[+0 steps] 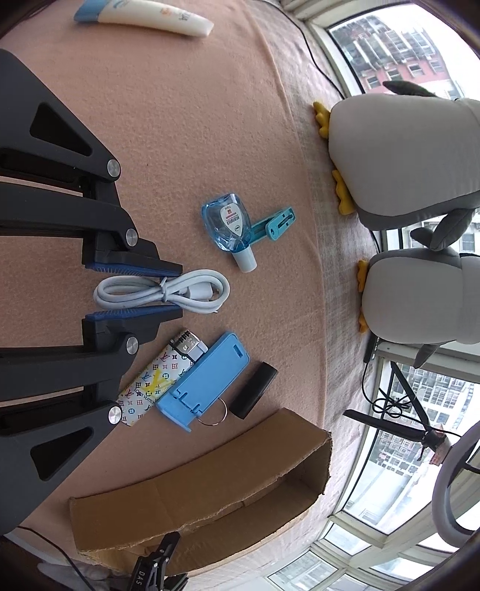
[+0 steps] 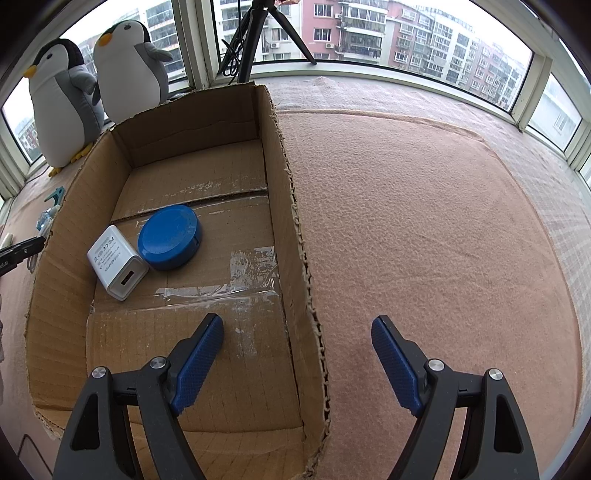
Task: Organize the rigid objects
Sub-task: 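Close the left gripper on the white cable coil, then carry the white cable into the box and open the left gripper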
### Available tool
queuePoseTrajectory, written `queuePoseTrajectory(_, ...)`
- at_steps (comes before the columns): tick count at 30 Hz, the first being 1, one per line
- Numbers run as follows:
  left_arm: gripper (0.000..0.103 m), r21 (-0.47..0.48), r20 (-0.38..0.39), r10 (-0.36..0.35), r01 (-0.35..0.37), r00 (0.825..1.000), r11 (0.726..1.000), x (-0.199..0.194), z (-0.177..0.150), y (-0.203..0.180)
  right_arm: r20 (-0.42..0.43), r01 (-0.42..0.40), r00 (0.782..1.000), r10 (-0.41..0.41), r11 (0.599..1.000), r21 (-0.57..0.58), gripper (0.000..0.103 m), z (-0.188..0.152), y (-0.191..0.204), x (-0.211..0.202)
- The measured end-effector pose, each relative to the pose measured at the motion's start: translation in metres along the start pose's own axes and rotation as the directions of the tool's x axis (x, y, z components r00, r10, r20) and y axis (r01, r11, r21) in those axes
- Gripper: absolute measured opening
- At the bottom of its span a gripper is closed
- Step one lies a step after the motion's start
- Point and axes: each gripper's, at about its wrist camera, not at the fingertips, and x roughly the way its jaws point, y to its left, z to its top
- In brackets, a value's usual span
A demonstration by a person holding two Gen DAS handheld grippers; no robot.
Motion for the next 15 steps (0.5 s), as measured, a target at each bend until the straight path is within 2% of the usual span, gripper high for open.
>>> queuePoseTrajectory(6,0.014,0.030,0.048,-0.035,0.034,0.998,0.999,-0.024,0.005,-0.018,0.000,0.000,1.000,0.000,1.000,-0.002,0.079,0.000,0.000,0.000)
queuePoseTrajectory(15,0.014,0.119,0.080,-0.132,0.122,0.988,0.985,-0.042,0.018,-0.078,0.000,0.000,1.000,0.000,1.000,-0.001,0.079,0.000,0.000,0.000)
